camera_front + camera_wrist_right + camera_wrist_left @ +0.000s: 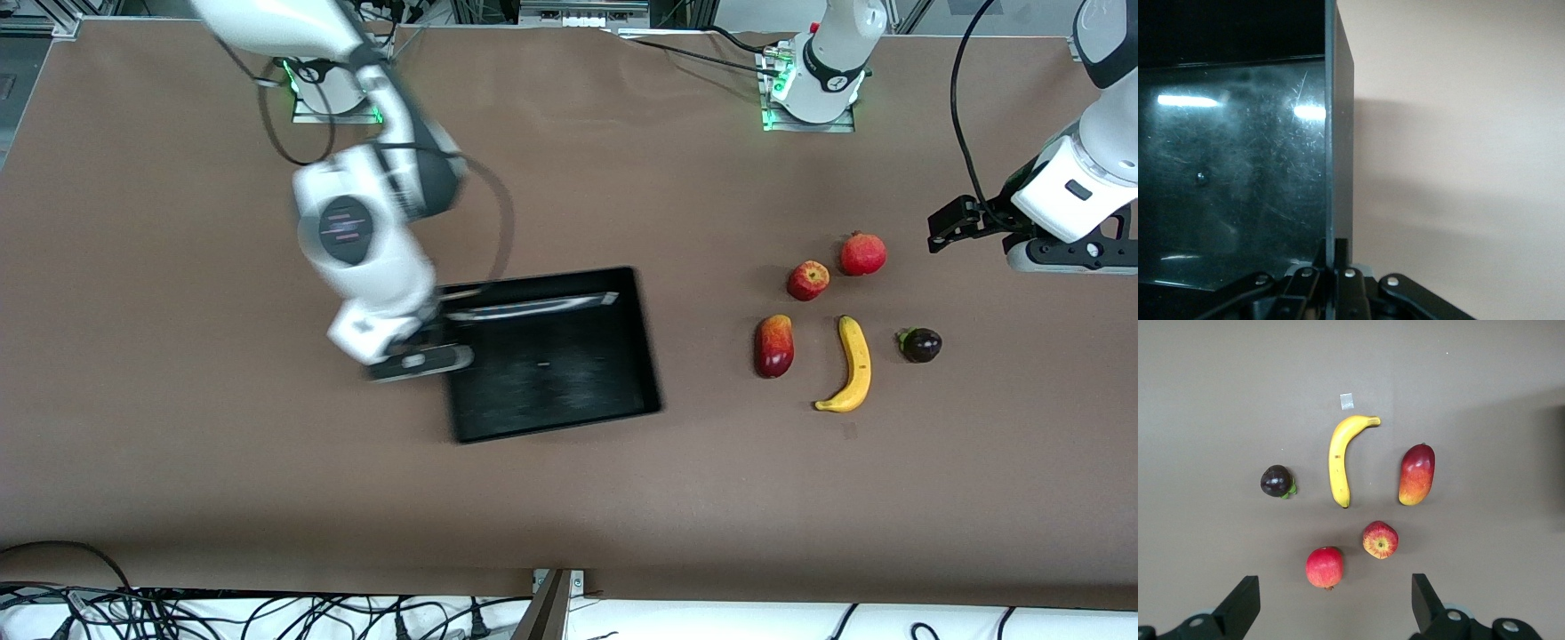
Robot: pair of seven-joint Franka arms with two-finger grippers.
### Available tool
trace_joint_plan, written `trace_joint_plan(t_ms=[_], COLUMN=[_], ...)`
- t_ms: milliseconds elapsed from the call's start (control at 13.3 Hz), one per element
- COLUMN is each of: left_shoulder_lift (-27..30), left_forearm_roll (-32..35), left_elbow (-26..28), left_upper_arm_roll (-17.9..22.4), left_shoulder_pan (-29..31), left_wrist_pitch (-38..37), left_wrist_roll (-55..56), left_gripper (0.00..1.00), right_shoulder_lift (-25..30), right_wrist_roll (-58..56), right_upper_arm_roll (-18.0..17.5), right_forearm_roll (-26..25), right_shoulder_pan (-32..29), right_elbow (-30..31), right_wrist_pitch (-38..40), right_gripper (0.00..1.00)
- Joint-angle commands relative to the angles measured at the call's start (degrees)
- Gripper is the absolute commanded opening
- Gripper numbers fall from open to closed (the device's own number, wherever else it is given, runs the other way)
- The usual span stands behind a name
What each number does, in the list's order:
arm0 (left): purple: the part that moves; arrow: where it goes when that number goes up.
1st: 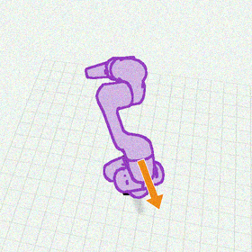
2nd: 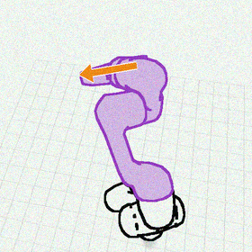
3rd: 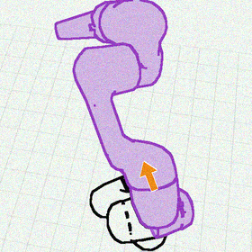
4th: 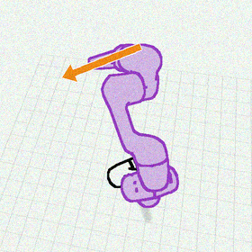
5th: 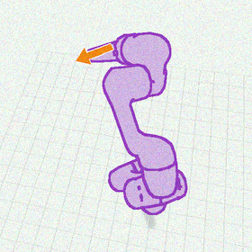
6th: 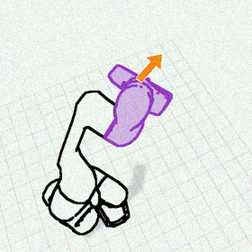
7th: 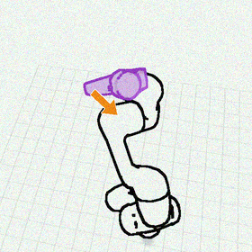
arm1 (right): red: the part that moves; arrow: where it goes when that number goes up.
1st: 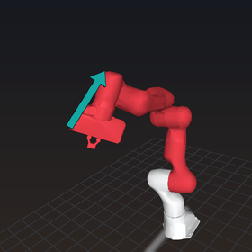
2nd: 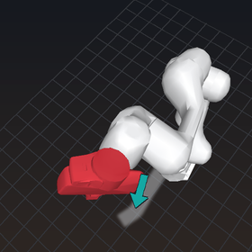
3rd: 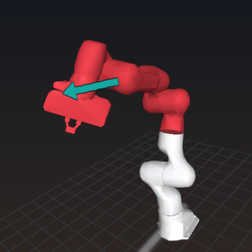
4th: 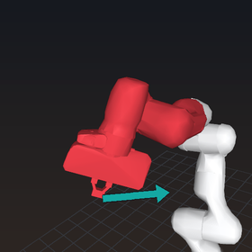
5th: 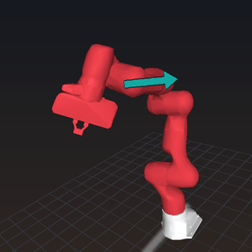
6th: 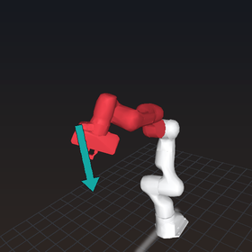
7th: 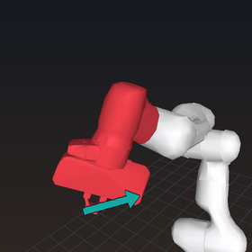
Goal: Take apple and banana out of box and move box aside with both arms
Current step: 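Grip the tray rim with the right gripper and drag it away, then release the tray and raise the right gripper away from it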
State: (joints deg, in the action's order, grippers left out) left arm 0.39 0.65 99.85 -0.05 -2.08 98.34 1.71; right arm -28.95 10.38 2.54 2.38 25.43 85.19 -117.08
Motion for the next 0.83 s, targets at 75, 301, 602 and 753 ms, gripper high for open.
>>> trace_joint_plan(t_ms=[75, 301, 602, 753], left_shoulder_lift=[-0.39, -0.39, -0.39, -0.56], left_forearm_roll=[1.55, 1.55, 1.55, 1.63], left_elbow=[-1.50, -1.50, -1.67, -2.29], left_upper_arm_roll=[-0.74, -0.92, -0.92, -1.36], left_shoulder_pan=[-0.30, -0.30, -0.38, -0.38], left_wrist_pitch=[-1.40, -1.92, -2.01, -2.19], left_wrist_roll=[-0.56, -0.56, -0.48, -0.48], left_gripper=[1.00, 1.00, 1.00, 1.00], right_shoulder_lift=[3.91, 1.27, 0.03, 0.47], right_wrist_roll=[-14.83, -28.18, -29.72, -29.46], right_upper_arm_roll=[-1.23, -1.14, -1.14, -0.87], right_forearm_roll=[2.18, 4.91, 7.18, 10.35], right_shoulder_pan=[-13.70, -23.03, -28.23, -29.11], right_elbow=[7.53, 11.73, 16.58, 20.17], right_wrist_pitch=[-0.60, -7.69, -12.20, -13.68], right_gripper=[0.00, 0.00, 0.00, 0.00])
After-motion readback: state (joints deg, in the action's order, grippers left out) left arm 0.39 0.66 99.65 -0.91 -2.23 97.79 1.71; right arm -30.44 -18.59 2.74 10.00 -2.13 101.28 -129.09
